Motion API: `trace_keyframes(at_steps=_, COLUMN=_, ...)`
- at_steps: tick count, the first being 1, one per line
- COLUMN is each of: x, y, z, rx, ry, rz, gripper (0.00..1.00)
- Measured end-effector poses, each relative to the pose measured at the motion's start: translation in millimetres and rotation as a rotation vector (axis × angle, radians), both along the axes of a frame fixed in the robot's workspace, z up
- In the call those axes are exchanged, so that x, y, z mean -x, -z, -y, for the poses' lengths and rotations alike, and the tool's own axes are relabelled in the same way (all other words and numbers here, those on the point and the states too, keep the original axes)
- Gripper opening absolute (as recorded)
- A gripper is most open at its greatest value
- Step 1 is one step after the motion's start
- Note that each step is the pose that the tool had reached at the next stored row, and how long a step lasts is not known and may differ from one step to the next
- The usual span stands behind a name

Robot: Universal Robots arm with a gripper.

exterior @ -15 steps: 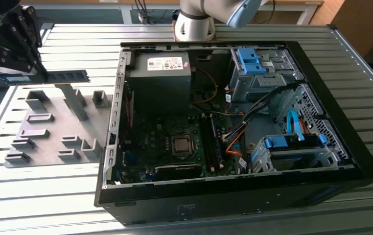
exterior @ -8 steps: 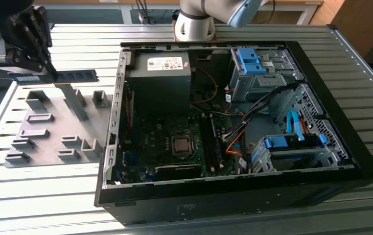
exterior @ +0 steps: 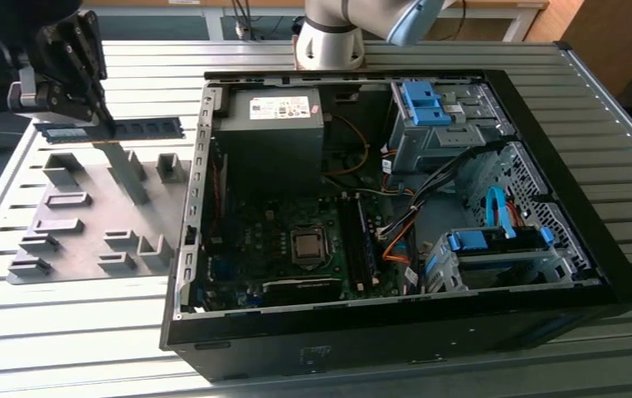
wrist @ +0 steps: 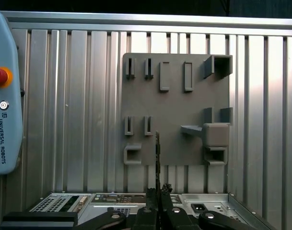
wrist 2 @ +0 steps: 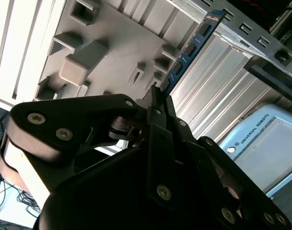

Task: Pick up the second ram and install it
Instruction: 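Pick up the second ram and move it above second insertion slot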

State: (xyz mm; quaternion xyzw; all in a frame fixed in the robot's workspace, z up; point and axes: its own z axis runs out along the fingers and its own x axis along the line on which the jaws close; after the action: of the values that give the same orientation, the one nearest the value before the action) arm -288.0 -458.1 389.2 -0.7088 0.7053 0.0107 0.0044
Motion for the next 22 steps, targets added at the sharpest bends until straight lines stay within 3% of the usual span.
trace_keyframes(at_steps=22, x=-43.0, y=0.0, z=0.0, rx=0.0000, ry=0.000, rz=0.0001, gripper=0.14)
